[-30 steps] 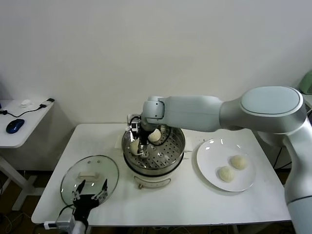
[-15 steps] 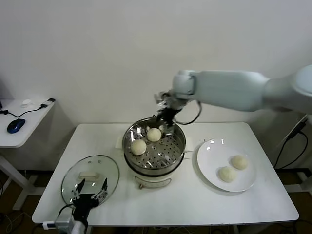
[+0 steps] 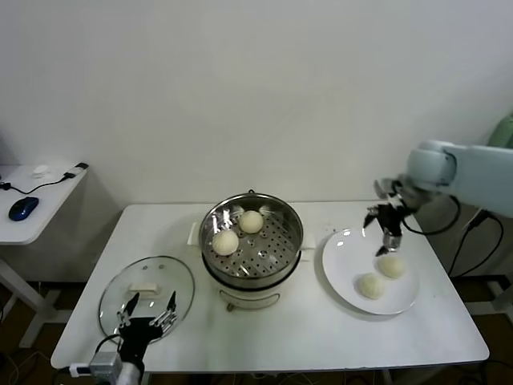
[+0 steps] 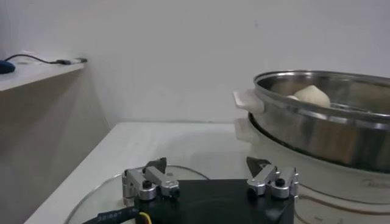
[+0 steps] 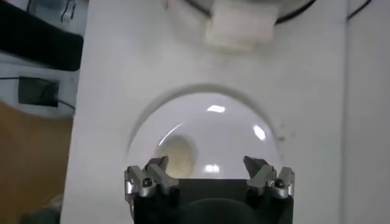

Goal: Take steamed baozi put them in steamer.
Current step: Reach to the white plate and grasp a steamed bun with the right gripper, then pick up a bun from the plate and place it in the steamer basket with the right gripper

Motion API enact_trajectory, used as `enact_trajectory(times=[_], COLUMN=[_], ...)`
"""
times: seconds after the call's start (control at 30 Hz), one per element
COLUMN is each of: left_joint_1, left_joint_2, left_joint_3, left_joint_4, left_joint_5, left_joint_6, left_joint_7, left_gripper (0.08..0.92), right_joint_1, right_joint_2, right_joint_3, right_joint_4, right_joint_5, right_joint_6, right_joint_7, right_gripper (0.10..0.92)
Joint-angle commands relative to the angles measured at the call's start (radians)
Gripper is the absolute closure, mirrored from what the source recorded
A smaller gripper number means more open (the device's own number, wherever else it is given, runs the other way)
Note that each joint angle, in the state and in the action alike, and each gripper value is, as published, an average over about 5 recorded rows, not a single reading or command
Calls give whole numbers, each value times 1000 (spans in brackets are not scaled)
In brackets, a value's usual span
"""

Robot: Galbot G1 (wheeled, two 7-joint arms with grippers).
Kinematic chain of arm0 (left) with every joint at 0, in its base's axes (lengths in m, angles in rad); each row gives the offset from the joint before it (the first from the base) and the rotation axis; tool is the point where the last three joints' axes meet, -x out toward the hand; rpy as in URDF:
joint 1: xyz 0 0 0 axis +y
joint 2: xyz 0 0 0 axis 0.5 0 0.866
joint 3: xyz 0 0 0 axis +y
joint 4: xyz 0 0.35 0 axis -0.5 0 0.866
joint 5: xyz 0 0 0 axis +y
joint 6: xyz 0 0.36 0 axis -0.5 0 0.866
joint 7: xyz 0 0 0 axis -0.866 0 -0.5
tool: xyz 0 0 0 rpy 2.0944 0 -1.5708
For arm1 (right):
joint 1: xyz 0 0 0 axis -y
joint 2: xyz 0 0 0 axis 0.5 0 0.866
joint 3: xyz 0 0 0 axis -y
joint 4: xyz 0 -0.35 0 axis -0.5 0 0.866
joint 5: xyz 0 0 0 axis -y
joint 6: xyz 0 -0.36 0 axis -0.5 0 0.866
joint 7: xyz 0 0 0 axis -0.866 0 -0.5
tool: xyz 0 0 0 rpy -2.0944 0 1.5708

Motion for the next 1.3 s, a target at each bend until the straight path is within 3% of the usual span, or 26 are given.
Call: enact_trajectory(times=[0.03, 0.57, 0.67, 0.87, 1.1, 1.3], left_joint_1=[2, 17, 16, 19, 21, 31], left_joint_2=[-2, -7, -7, -5, -5, -1], left_joint_3=[-1, -6, -6, -3, 1, 3], left_joint_4=[-1, 10, 10, 9, -2, -23], left_joint_5=[4, -1, -2, -3, 0, 3], left_joint_6=[0, -10, -10, -10, -9, -8], left_joint_7=[0, -5, -6, -7, -7, -6], left_gripper=[177, 177, 177, 177, 177, 177], right_joint_1=[-308, -469, -465, -421, -125, 303], right_joint_2=[-107, 23, 27, 22, 35, 216], right_joint_3=[190, 325, 321, 321, 223, 41], right_joint_4=[-24, -151, -154, -143, -100, -127], right_joint_5=[-151, -163, -166, -179, -119, 34], right_joint_6=[-51, -92, -91, -84, -17, 205], right_joint_7=[63, 107, 97, 105, 16, -121], right_gripper=[203, 204, 234, 372, 397, 398])
